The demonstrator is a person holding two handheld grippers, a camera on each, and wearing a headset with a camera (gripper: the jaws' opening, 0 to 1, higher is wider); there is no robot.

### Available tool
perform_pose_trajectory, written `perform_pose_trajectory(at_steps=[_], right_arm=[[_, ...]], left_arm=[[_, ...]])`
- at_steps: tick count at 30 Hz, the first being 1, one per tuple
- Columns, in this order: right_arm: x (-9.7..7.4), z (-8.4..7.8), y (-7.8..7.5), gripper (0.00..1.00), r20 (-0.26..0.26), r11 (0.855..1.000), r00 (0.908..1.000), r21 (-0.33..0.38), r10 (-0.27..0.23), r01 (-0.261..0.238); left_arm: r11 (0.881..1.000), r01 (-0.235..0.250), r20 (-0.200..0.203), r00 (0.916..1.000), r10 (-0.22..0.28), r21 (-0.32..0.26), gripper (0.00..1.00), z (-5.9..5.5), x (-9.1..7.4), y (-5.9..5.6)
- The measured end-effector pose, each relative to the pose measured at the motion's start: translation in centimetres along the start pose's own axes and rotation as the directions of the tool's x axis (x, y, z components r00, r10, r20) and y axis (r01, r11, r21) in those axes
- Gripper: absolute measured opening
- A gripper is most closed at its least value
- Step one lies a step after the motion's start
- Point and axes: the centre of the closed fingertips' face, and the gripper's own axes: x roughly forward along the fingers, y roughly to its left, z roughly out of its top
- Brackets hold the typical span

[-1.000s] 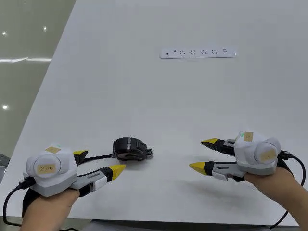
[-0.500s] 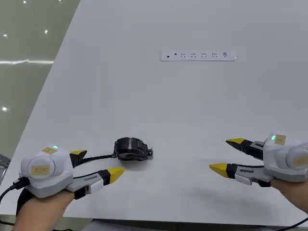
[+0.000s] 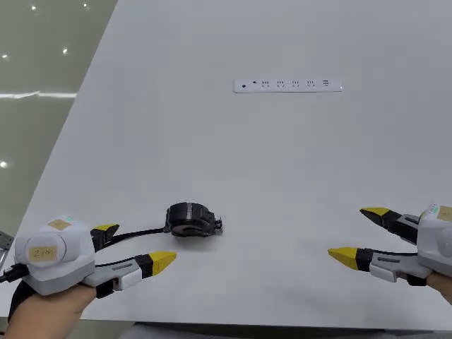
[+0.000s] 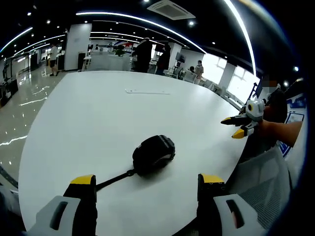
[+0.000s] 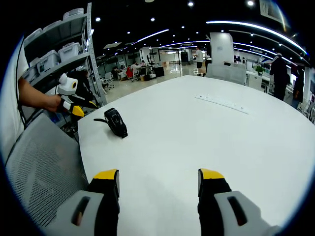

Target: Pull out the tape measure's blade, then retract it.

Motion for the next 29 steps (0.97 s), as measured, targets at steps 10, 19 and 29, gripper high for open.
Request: perform_pose_trajectory(at_steps=[10, 19, 29], right_arm=[[-1.1, -0.5, -0.4, 0.70, -0.005, 0.999, 0.9999, 0.035, -0.012, 0.012], [-2.5, -1.2, -0.4, 0.78, -0.009, 0.999, 0.9997, 0.046, -0.024, 0.025], [-3.2, -2.2, 0.1, 0.81, -0.030, 0.999, 0.9994, 0.042, -0.017, 0.019]], left_arm=[[1.000, 0.002, 0.009, 1.0000, -0.002, 0.011, 0.86, 0.2, -1.1, 0.2], [1.000, 0.008, 0.006, 1.0000, -0.008, 0.013, 0.89, 0.1, -1.7, 0.4], [1.000, 0.014, 0.002, 0.9999, -0.014, 0.024, 0.90, -0.2, -2.6, 0.7]])
